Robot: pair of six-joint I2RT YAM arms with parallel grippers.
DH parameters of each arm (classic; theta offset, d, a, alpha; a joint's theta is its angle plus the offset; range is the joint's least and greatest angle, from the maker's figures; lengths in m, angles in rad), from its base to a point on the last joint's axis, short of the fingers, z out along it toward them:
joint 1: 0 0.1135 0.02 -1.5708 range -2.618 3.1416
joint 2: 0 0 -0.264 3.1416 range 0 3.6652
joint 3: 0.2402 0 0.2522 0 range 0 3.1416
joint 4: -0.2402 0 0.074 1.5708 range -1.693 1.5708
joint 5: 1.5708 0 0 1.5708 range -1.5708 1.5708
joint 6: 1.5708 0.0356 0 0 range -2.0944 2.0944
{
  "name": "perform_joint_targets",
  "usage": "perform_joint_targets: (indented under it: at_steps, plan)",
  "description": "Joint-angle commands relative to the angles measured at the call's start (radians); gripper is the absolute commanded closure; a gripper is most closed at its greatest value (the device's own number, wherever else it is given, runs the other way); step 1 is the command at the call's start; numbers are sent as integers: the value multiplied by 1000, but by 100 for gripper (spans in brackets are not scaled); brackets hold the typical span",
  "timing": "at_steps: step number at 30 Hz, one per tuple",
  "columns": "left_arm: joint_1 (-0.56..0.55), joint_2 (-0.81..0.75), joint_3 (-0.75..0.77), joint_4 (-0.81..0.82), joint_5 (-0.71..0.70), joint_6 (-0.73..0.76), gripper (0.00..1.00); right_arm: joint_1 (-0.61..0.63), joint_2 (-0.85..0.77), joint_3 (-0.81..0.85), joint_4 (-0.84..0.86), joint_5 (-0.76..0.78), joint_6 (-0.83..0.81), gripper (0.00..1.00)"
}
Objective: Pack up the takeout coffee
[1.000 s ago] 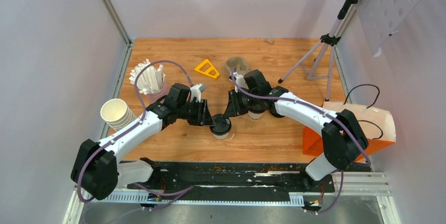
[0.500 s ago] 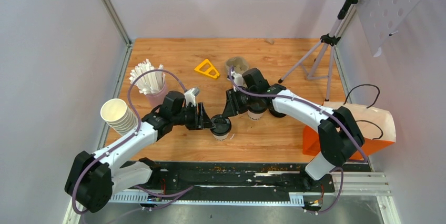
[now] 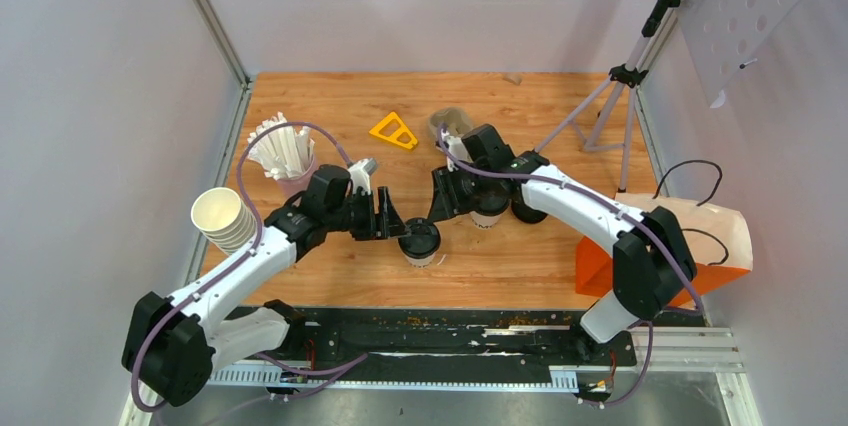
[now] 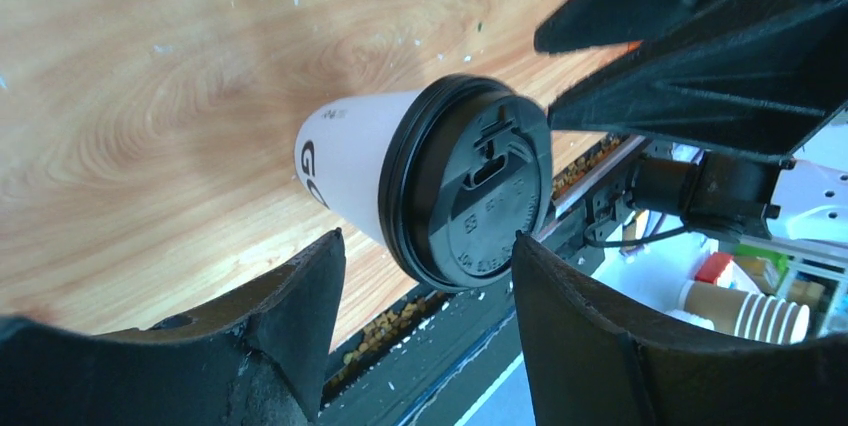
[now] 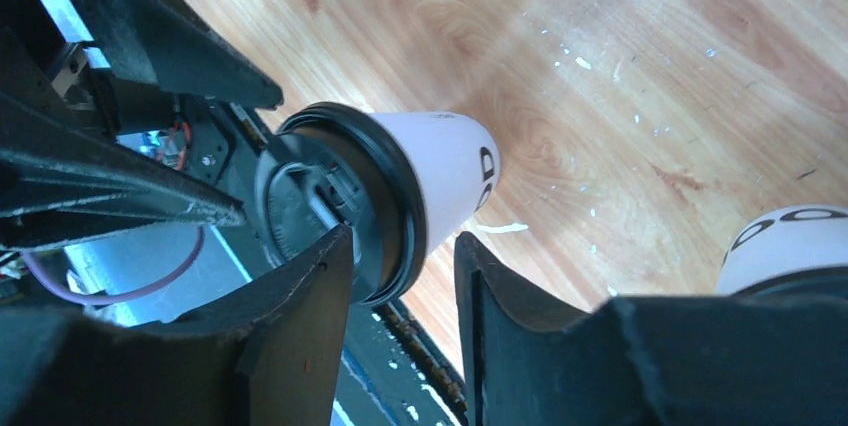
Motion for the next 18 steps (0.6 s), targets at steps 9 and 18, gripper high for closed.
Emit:
perform_joint_targets:
  at_steps: [9, 18]
  plan:
    - [23, 87, 211, -66, -19, 189, 39, 65, -157, -53, 128, -64, 173, 82]
    - [25, 165, 236, -57, 1, 269, 43, 111, -103, -91, 168, -44, 189, 84]
